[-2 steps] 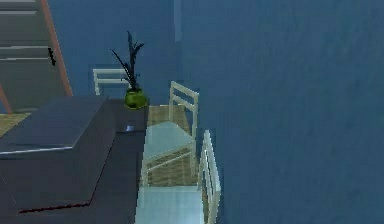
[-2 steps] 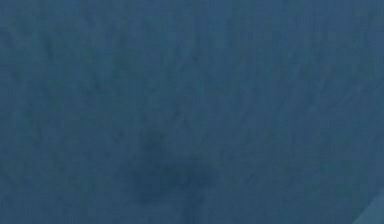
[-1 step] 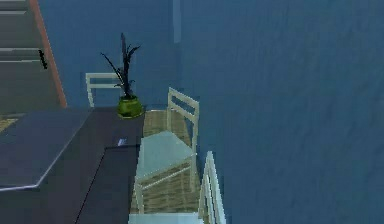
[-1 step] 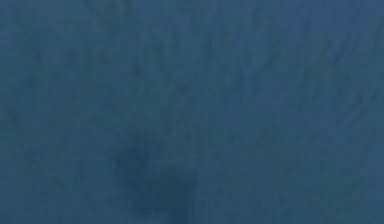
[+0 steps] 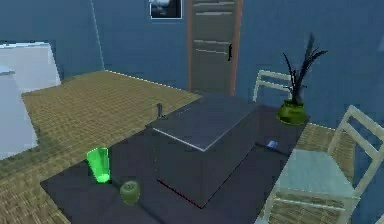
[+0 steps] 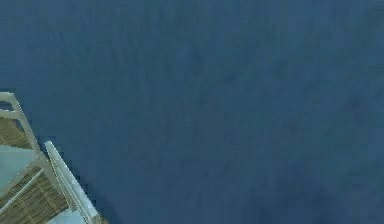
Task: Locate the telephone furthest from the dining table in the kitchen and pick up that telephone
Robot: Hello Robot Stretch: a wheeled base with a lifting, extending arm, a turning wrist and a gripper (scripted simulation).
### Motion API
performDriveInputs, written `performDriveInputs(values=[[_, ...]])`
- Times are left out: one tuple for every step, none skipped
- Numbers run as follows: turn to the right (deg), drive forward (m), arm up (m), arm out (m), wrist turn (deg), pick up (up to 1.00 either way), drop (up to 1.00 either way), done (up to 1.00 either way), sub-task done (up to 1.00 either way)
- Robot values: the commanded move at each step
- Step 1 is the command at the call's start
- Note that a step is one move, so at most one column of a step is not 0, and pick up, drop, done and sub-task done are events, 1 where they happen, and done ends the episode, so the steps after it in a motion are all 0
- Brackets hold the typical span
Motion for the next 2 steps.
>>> performDriveInputs(values=[[-45.0,0.00,0.00,0.00,0.0,0.00,0.00,0.00,0.00],[-45.0,0.00,0.00,0.00,0.0,0.00,0.00,0.00,0.00]])
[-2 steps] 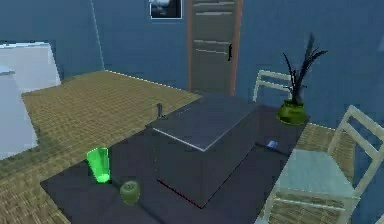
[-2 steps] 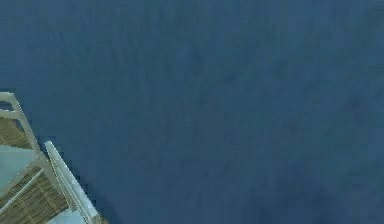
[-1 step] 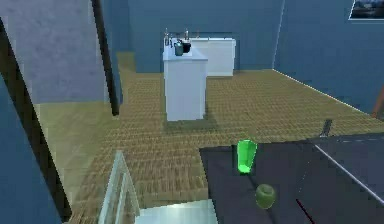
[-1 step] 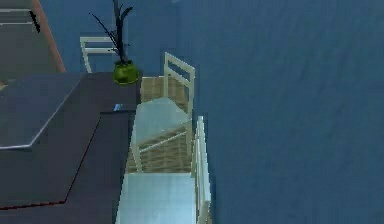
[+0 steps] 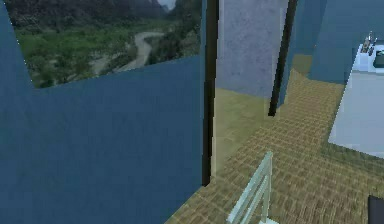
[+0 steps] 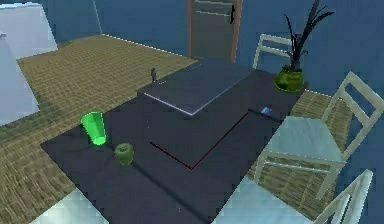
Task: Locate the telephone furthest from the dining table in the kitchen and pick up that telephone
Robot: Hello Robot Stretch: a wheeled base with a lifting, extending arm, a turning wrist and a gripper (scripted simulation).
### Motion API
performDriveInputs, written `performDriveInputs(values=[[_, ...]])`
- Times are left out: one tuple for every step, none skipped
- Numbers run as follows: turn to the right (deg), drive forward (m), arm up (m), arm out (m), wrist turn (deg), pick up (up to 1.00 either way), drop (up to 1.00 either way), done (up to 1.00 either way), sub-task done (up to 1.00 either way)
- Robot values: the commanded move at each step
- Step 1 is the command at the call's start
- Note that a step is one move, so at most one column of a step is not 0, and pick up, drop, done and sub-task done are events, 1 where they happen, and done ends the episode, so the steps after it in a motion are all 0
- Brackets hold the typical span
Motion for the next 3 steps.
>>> performDriveInputs(values=[[-15.0,0.00,0.00,0.00,0.0,0.00,0.00,0.00,0.00],[0.0,0.50,0.00,0.00,0.0,0.00,0.00,0.00,0.00],[45.0,0.00,0.00,0.00,0.0,0.00,0.00,0.00,0.00]])
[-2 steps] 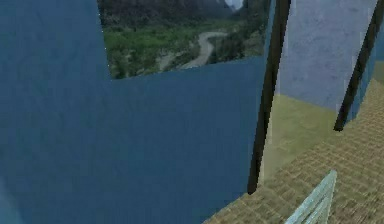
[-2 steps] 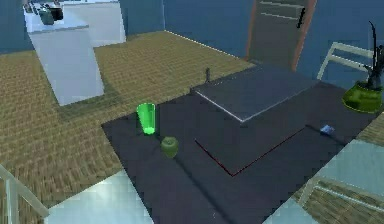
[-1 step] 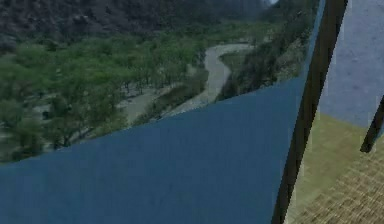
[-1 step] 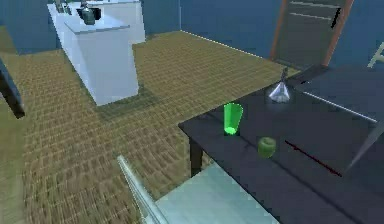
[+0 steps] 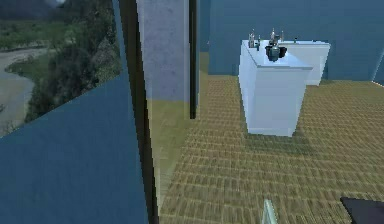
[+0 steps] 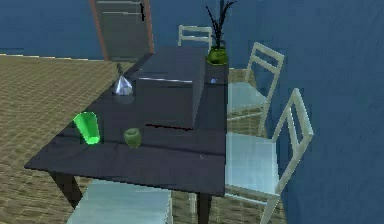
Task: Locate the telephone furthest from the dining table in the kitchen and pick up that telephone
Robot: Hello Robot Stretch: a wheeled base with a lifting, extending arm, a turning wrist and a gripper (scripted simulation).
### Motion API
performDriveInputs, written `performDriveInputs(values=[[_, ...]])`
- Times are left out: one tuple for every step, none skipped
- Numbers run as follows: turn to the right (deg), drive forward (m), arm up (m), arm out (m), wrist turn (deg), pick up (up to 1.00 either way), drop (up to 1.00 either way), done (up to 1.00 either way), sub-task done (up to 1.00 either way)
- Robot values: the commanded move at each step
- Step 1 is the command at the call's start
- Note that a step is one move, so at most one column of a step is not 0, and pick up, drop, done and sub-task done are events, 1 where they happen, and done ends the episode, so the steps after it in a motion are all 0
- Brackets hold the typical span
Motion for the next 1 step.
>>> performDriveInputs(values=[[3.0,0.00,0.00,0.00,0.0,0.00,0.00,0.00,0.00]])
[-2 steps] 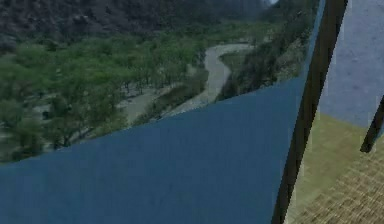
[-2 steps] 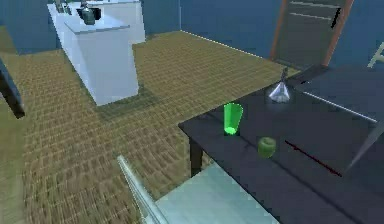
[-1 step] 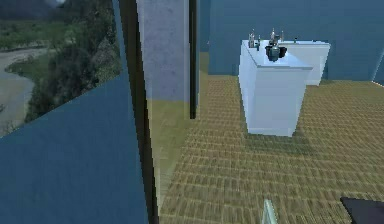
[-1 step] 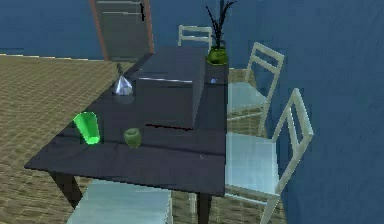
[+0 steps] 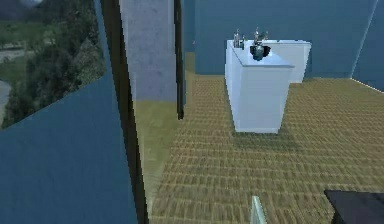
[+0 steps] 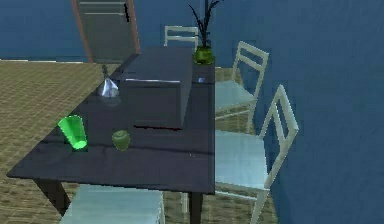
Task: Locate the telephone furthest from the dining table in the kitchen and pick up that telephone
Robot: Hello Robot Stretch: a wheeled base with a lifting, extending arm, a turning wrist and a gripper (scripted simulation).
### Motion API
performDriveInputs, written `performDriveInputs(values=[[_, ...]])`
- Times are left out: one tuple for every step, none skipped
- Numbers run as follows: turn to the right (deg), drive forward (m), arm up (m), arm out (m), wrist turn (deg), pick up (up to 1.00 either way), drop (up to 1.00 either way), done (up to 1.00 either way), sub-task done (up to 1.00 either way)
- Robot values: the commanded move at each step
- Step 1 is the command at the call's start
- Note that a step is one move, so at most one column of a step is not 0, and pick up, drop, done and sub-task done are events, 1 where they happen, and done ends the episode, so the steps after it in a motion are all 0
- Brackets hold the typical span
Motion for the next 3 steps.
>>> performDriveInputs(values=[[0.0,0.75,0.00,0.00,0.0,0.00,0.00,0.00,0.00],[45.0,0.00,0.00,0.00,0.0,0.00,0.00,0.00,0.00],[6.0,0.00,0.00,0.00,0.0,0.00,0.00,0.00,0.00]])
